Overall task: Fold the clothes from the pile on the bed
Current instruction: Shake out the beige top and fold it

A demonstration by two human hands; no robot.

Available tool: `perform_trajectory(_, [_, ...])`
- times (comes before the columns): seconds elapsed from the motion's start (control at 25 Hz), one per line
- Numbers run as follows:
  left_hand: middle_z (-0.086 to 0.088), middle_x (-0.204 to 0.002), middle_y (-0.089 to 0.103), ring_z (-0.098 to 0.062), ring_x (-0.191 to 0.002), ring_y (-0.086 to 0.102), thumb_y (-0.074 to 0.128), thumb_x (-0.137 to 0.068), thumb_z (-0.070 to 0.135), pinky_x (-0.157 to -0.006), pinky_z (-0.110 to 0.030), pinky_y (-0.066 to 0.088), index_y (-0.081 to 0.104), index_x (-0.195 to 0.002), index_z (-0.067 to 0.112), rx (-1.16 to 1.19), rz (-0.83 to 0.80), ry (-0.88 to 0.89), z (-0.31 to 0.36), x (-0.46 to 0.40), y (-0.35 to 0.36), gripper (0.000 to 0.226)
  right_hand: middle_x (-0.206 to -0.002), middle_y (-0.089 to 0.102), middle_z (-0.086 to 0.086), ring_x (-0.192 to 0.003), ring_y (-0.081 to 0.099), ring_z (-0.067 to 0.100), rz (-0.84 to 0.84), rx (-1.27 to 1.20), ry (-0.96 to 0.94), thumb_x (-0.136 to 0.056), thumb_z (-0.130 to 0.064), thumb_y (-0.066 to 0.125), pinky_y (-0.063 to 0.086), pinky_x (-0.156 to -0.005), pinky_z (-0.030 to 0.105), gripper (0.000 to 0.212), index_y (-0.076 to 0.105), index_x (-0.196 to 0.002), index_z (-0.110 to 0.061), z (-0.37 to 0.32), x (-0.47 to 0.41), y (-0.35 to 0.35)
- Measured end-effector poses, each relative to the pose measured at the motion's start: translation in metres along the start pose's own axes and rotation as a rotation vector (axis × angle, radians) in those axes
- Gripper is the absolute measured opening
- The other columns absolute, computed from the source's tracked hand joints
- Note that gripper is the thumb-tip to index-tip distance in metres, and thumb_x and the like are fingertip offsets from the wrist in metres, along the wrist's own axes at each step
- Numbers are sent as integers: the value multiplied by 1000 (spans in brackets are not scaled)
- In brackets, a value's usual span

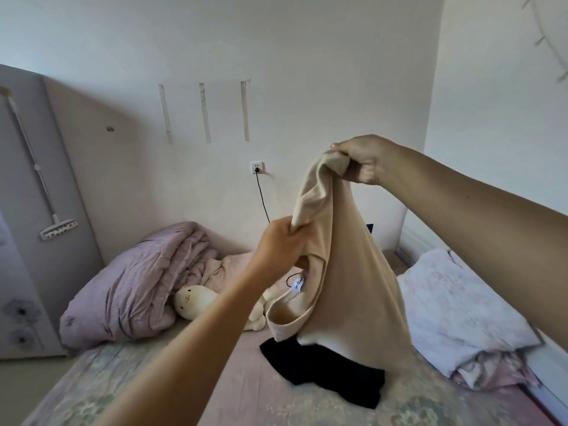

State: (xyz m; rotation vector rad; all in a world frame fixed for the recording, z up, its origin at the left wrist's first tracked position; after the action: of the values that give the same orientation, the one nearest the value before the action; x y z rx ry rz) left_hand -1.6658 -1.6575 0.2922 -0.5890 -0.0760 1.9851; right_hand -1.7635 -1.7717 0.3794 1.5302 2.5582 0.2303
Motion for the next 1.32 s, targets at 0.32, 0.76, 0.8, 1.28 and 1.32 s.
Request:
perform_trajectory(0.32, [-9, -54, 56, -19, -43, 55, 50, -86, 2, -46, -26, 52, 58, -74, 4, 133, 20, -188, 33, -41, 4, 15, -85, 57, 4, -81, 57, 18, 4, 156, -11, -96, -22, 52, 50, -72, 33, 13, 57, -85, -16, 62, 24, -36])
perform_trajectory(0.76, [-5, -47, 57, -19, -43, 62, 50, -97, 12, -56, -31, 59, 58, -96, 5, 242, 165, -126, 57, -38, -32, 11, -54, 34, -7, -49, 30, 6, -19, 920, -474, -87, -27, 65, 26, -54, 26, 38, 41, -60, -15, 85, 87, -37])
perform_trajectory(0.8, [-7, -53, 61, -19, -49, 65, 56, -95, 15, -60, -30, 59, 60, -94, 1, 239, 114, -130, 57, -36, -35, 15, -55, 36, -4, -51, 31, 6, -13, 922, -484, -90, -26, 62, 26, -54, 27, 37, 44, -60, -12, 75, 84, -41])
perform_trajectory(1.28, [-6, -66, 40, -19, -64, 40, 55, -82, 1, -51, -19, 30, 55, -64, -5, -592, 71, 269, 79, -16, -80, 19, -70, 58, -6, -64, 54, 5, -260, 373, -291, -59, -27, 79, 43, -58, 14, 28, 57, -76, -18, 16, 69, -48])
perform_trajectory(1.32, [-2, -69, 41, -13, -62, 44, 56, -83, 0, -51, -14, 31, 61, -68, -5, -546, 59, 285, 83, -15, -81, 17, -67, 58, -7, -61, 53, 4, -282, 387, -282, -62, -29, 77, 42, -55, 13, 27, 58, -76, -16, 13, 72, -48])
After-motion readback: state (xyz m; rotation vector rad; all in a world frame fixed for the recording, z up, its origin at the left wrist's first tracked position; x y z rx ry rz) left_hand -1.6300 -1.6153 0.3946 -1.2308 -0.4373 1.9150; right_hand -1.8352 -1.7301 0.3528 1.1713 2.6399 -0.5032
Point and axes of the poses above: each hand's wrist, its own x-axis away from the middle knuckle, its own y-axis out of the palm, z = x × y, the point moved 10 cm from there along -x, towards the middle knuckle
